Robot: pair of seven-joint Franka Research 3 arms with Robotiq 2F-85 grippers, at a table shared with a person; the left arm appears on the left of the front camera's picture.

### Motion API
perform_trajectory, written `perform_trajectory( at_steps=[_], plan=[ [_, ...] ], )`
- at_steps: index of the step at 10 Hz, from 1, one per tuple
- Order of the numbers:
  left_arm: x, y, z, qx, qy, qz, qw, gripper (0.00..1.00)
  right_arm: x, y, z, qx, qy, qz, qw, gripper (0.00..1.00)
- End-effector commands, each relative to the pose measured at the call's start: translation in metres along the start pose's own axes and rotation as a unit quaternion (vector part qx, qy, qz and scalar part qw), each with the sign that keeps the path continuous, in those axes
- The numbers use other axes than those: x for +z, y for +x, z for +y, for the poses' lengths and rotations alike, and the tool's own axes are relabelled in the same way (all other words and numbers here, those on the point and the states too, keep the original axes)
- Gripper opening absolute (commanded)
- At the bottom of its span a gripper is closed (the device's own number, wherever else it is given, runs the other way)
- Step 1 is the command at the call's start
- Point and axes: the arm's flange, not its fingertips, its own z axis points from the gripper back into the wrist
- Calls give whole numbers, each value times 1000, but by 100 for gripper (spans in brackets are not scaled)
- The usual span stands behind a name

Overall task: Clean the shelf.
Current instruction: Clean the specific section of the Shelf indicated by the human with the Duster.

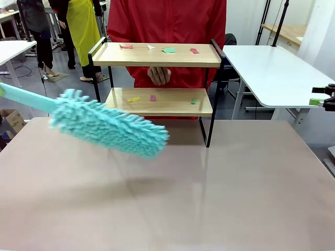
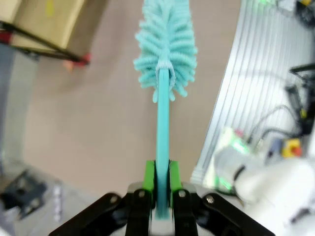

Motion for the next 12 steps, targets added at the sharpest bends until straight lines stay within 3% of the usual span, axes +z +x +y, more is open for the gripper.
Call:
perform_trajectory(
  at_steps=[1, 3, 6, 7, 9, 11, 12],
  plan=[
    [-42, 9, -8, -2, -13, -88, 996, 14, -1, 9, 0, -2, -6, 6, 1000, 100],
    [-78, 40, -21, 49, 2, -174, 983, 14, -1, 9, 0, -2, -6, 6, 1000, 100],
    [-105, 53, -61, 151, 49, -207, 965, 14, -1, 9, 0, -2, -6, 6, 1000, 100],
    [-108, 52, -73, 156, 27, -209, 965, 14, -1, 9, 0, -2, -6, 6, 1000, 100],
    [-105, 56, -54, 138, 29, -195, 971, 14, -1, 9, 0, -2, -6, 6, 1000, 100],
    [-100, 59, -65, 140, 28, -199, 970, 14, -1, 9, 0, -2, -6, 6, 1000, 100],
    [-102, 83, -62, 170, 49, -160, 971, 14, -1, 9, 0, -2, -6, 6, 1000, 100]
  ],
)
